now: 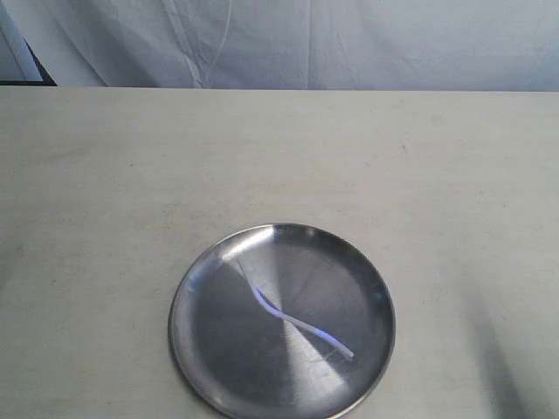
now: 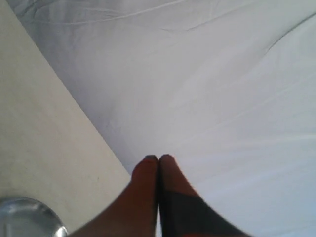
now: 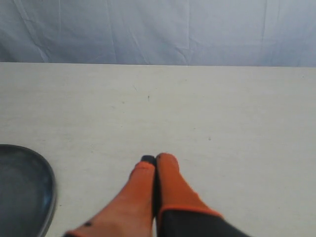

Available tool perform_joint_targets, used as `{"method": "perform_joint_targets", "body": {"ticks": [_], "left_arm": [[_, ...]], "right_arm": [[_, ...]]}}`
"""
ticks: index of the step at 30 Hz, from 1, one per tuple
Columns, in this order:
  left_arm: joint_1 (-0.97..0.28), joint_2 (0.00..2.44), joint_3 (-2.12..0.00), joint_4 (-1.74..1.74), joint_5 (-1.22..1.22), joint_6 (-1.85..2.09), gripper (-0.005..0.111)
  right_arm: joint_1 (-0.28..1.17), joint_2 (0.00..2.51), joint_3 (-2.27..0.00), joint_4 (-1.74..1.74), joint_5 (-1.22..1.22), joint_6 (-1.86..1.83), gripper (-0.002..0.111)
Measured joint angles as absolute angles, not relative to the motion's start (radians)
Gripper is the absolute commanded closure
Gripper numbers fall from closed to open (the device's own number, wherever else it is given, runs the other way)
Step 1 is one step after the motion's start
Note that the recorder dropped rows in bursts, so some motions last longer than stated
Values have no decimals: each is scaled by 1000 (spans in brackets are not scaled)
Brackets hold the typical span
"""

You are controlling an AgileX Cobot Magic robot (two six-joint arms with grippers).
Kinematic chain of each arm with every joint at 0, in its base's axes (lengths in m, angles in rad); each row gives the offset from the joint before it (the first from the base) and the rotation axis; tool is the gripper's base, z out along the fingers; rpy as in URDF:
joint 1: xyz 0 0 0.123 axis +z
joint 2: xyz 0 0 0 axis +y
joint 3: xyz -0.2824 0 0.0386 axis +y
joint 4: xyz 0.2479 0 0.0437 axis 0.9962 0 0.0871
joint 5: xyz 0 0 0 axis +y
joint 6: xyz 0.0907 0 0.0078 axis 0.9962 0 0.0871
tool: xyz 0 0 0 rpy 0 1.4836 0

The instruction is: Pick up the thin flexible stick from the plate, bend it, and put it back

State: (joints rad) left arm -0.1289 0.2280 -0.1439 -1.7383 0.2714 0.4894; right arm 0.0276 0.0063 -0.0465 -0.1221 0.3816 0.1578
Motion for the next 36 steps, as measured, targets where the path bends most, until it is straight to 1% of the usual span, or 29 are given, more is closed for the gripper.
{"method": "perform_joint_targets", "body": {"ticks": [4,8,14,17,23,30,32,36], "left_arm": [[-129,228,-144,-1738,277,735,107],[-129,228,-144,-1738,302,1069,107],[-129,228,-144,-1723,303,1220,107],[-129,228,-144,-1593,326,1232,107],[-129,228,-144,-1121,361,1238,107],[-129,228,-144,-789,313,1199,107],[-129,228,-144,-711,294,1070,107],[-129,228,-116,-444,181,580,107]], "right_arm": [[28,6,-47,-122,382,158,109],[28,6,-47,-122,382,158,109],[28,6,-47,-122,382,158,109],[28,6,-47,-122,382,158,109],[28,6,-47,-122,382,158,109],[28,6,-47,-122,382,158,109],[28,6,-47,-122,382,158,109],[28,6,-47,-120,382,158,109]]}}
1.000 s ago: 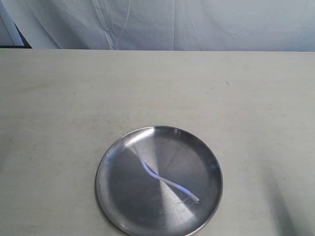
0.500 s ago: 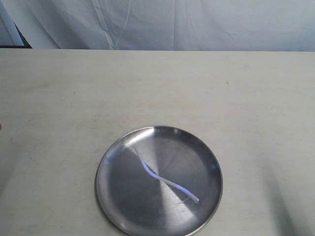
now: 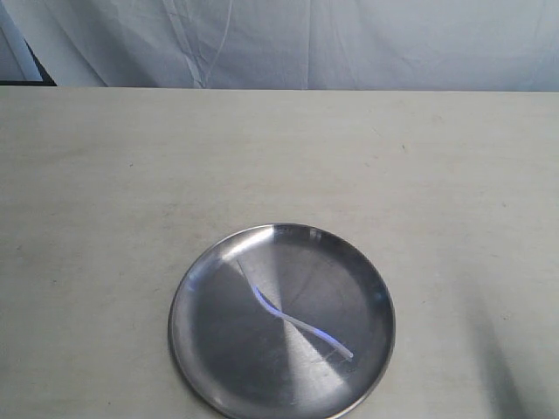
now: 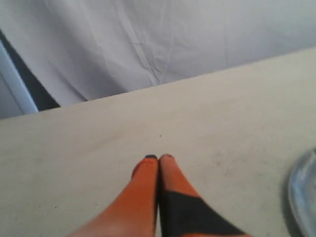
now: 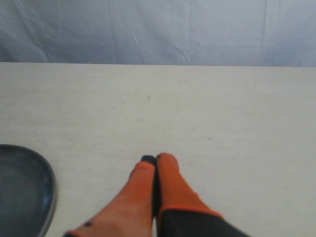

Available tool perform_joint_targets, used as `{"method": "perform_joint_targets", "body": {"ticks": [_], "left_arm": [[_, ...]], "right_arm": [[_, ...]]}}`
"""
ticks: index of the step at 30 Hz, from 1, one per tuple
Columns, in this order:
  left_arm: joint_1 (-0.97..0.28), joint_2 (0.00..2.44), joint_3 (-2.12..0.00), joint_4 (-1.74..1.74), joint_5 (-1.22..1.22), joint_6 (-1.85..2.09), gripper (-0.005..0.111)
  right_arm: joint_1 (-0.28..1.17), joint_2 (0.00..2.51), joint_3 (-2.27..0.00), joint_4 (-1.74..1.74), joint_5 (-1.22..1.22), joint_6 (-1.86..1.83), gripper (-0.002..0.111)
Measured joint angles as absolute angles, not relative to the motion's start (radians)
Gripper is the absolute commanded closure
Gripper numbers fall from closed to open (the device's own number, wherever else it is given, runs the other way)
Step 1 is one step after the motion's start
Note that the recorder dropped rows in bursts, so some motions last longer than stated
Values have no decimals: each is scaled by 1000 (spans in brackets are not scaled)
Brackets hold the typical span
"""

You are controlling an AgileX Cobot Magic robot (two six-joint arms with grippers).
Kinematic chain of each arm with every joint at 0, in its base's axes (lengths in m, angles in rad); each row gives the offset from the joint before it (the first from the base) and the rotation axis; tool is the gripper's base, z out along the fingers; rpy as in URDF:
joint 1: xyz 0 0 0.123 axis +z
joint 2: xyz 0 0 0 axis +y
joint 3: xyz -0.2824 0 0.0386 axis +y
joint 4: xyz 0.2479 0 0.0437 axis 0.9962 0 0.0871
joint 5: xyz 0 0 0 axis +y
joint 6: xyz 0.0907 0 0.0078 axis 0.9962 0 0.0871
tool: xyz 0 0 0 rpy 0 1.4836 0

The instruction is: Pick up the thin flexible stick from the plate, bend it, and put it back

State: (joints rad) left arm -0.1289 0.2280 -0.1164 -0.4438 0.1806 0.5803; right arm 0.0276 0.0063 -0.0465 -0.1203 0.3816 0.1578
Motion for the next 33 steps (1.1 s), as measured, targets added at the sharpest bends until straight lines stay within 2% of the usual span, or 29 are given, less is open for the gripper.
{"method": "perform_joint_targets", "body": {"ticks": [2,4,9,19,33], "left_arm": [[-129,228,-67,-214,81,275,107],[-129,228,-13,-81,0,151,107],[-129,228,-4,-36,0,124,107],[-129,228,-3,-27,182,140,107],[-129,228,-3,42,192,140,107]], "right_arm": [[28,6,-47,-120,382,158,109],[28,6,-47,-120,382,158,109],[28,6,-47,-120,382,158,109],[28,6,-47,-120,382,158,109],[28,6,-47,-120,382,158,109]]}}
